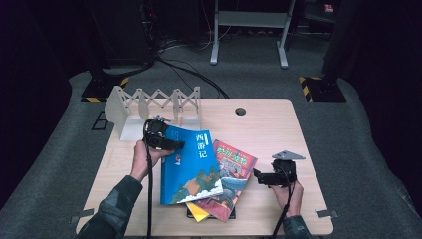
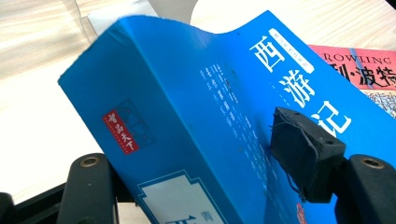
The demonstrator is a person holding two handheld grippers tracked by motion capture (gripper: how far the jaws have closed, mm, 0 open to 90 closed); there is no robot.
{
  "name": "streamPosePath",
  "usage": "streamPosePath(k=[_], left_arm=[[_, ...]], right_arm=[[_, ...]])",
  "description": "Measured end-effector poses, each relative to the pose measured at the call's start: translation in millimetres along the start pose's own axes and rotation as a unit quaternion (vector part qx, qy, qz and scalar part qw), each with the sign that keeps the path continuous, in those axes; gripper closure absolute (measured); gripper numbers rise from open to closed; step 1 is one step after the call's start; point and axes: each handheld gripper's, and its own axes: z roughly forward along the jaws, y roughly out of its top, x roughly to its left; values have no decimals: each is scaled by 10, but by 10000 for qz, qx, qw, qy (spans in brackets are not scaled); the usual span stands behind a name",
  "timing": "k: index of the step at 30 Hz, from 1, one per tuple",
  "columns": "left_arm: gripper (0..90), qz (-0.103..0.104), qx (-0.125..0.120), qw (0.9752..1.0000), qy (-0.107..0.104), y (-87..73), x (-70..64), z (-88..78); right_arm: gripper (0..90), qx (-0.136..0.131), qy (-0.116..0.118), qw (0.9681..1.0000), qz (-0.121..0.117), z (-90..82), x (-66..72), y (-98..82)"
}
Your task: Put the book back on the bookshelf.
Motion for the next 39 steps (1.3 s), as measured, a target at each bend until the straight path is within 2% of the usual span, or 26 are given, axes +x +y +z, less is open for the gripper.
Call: streamPosePath(k=[4,7,8,10,12,16,21,22,26,30,31,34,37,39], left_arm=[[371,-275,-89,9995,-127,-1,25,-21],[427,-331,-170,9988,-327,7,69,-71],[476,-403,-257,9979,-427,13,65,-100],[483,-269,-257,9988,-325,34,17,-118],[486,-221,-255,9990,-288,56,-11,-127],[496,-236,-318,9987,-332,61,-17,-140],[516,-140,-482,9981,-370,73,-62,-193],[525,-230,-604,9965,-524,90,-73,-222],[542,-148,-686,9955,-632,144,-109,-283],[564,-134,-765,9945,-700,184,-149,-333],[571,-169,-857,9936,-723,212,-178,-368],[588,-23,-901,9929,-773,251,-199,-435],[598,101,-973,9925,-726,289,-232,-511],[602,102,-1024,9921,-712,301,-234,-551]], right_arm=[[7,152,-131,9993,304,119,-232,-186],[23,171,-258,9986,423,185,-352,-285],[32,163,-283,9986,425,198,-374,-305],[42,136,-301,9981,519,223,-424,-349],[64,-15,-235,9978,618,208,-459,-362],[82,-83,-236,9975,661,205,-459,-376],[102,-86,-290,9979,576,212,-436,-379],[106,-95,-320,9978,579,216,-427,-378],[125,-119,-313,9978,577,212,-442,-380],[129,-145,-308,9977,580,212,-446,-382],[131,-149,-310,9977,580,212,-446,-383],[134,-153,-311,9977,590,212,-447,-383],[136,-155,-316,9976,589,211,-447,-383],[136,-156,-315,9977,579,213,-447,-383]])
